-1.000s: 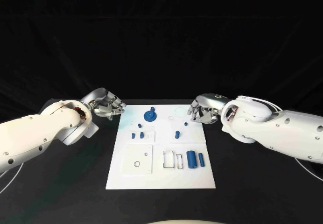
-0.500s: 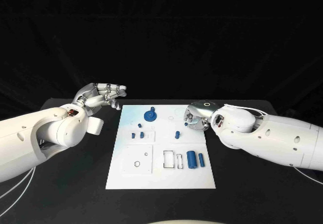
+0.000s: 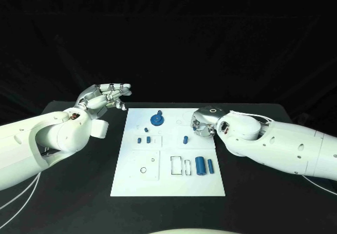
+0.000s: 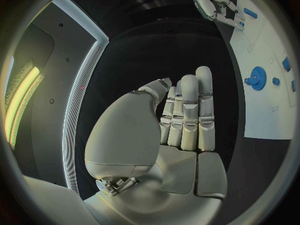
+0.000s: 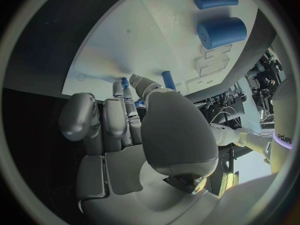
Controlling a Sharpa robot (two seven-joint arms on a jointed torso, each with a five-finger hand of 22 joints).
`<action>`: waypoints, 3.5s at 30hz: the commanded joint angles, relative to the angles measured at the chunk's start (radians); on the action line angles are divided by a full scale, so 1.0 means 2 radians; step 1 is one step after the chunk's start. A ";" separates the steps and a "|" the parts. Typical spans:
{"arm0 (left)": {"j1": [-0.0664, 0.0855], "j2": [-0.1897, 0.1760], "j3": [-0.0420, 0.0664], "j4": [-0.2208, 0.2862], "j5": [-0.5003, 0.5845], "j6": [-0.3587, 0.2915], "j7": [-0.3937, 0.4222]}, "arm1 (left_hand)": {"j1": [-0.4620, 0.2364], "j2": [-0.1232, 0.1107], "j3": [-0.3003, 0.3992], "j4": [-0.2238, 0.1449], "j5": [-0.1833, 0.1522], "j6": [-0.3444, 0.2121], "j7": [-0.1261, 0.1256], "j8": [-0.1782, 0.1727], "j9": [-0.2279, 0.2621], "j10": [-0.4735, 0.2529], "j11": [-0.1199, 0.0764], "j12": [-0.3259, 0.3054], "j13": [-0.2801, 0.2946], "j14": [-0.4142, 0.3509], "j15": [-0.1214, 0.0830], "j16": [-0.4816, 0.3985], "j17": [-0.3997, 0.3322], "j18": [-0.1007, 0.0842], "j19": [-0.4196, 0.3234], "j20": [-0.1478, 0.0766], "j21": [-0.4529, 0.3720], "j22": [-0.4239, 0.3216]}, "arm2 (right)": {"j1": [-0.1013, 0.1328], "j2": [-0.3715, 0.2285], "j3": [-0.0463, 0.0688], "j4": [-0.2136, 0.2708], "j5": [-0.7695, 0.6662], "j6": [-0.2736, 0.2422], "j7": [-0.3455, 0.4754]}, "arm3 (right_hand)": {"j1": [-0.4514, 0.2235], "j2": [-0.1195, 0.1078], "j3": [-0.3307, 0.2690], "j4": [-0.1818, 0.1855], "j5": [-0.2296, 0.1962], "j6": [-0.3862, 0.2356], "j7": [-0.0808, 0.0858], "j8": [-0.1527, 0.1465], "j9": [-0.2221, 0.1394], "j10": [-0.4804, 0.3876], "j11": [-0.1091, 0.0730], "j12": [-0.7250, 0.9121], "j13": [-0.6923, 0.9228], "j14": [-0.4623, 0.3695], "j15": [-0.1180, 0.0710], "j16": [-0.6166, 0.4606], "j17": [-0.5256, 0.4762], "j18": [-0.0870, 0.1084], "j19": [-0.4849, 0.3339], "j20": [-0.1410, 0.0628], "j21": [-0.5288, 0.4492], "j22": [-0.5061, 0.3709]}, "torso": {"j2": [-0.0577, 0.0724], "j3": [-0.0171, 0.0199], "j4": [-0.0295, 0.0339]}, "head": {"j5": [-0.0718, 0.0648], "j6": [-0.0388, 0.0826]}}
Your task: Assemble the parts on the task board
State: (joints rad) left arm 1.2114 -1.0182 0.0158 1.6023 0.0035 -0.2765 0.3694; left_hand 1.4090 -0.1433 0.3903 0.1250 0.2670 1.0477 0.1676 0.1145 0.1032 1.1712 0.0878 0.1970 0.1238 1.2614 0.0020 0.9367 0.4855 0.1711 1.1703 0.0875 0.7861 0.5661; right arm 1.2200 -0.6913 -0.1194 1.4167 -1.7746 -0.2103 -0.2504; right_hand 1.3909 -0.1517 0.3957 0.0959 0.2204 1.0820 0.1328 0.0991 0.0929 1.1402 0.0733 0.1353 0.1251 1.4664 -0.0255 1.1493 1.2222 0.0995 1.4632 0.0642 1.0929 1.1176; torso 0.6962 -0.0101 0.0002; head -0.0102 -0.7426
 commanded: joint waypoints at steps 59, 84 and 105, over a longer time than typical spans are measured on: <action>0.001 0.003 0.000 -0.008 -0.001 0.035 -0.027 | 0.000 0.007 -0.004 -0.019 0.001 -0.021 0.006 0.000 -0.005 -0.014 0.005 0.007 0.003 -0.004 0.005 -0.002 -0.004 0.006 0.007 0.003 -0.012 -0.007 | 0.004 -0.047 0.012 0.092 0.037 -0.084 -0.014 | 0.016 0.028 0.070 -0.060 -0.016 0.052 -0.014 0.031 0.032 0.058 -0.018 0.009 0.023 0.031 -0.009 0.052 0.027 -0.010 0.006 -0.006 0.060 0.062 | -0.001 -0.0006 -0.0019 | 0.010 0.003; 0.001 0.017 0.000 -0.006 -0.006 0.039 -0.027 | 0.002 0.007 -0.004 -0.024 0.001 -0.022 0.007 0.001 -0.005 -0.016 0.006 0.009 0.003 -0.005 0.005 -0.002 -0.004 0.006 0.007 0.004 -0.013 -0.008 | -0.043 0.060 0.005 0.106 0.062 -0.059 0.017 | 0.014 0.029 0.075 -0.063 -0.016 0.049 -0.013 0.030 0.033 0.057 -0.017 0.007 0.024 0.031 -0.009 0.053 0.027 -0.009 0.004 -0.005 0.059 0.062 | 0.000 -0.0017 0.0010 | 0.069 -0.018; 0.001 0.022 0.000 0.000 -0.015 0.037 -0.025 | 0.000 0.007 -0.005 -0.026 0.001 -0.025 0.008 0.001 -0.006 -0.018 0.007 0.011 0.004 -0.006 0.006 -0.001 -0.004 0.006 0.007 0.004 -0.014 -0.009 | -0.059 0.085 -0.001 0.069 0.066 -0.031 0.022 | 0.013 0.029 0.077 -0.065 -0.013 0.047 -0.012 0.030 0.034 0.056 -0.016 0.005 0.025 0.030 -0.008 0.053 0.027 -0.009 0.004 -0.005 0.058 0.061 | 0.000 -0.0009 0.0010 | 0.089 -0.038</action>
State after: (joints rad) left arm 1.2120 -0.9748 0.0156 1.5999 -0.0167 -0.2173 0.3110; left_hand 1.4088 -0.1355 0.3822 0.0783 0.2671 1.0050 0.1851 0.1144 0.0930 1.1446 0.1004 0.2130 0.1299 1.2546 0.0090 0.9368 0.4776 0.1705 1.1776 0.0946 0.7628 0.5495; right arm 1.1037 -0.5209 -0.1209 1.5548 -1.6424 -0.3052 -0.2162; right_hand 1.4211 -0.1002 0.5454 -0.0332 0.1901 1.1763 0.1017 0.1584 0.1604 1.2251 0.0722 0.1468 0.1739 1.4665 -0.0396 1.2535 1.2759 0.0997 1.4666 0.0608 1.2100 1.2394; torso 0.6957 -0.0123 0.0013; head 0.1662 -0.8136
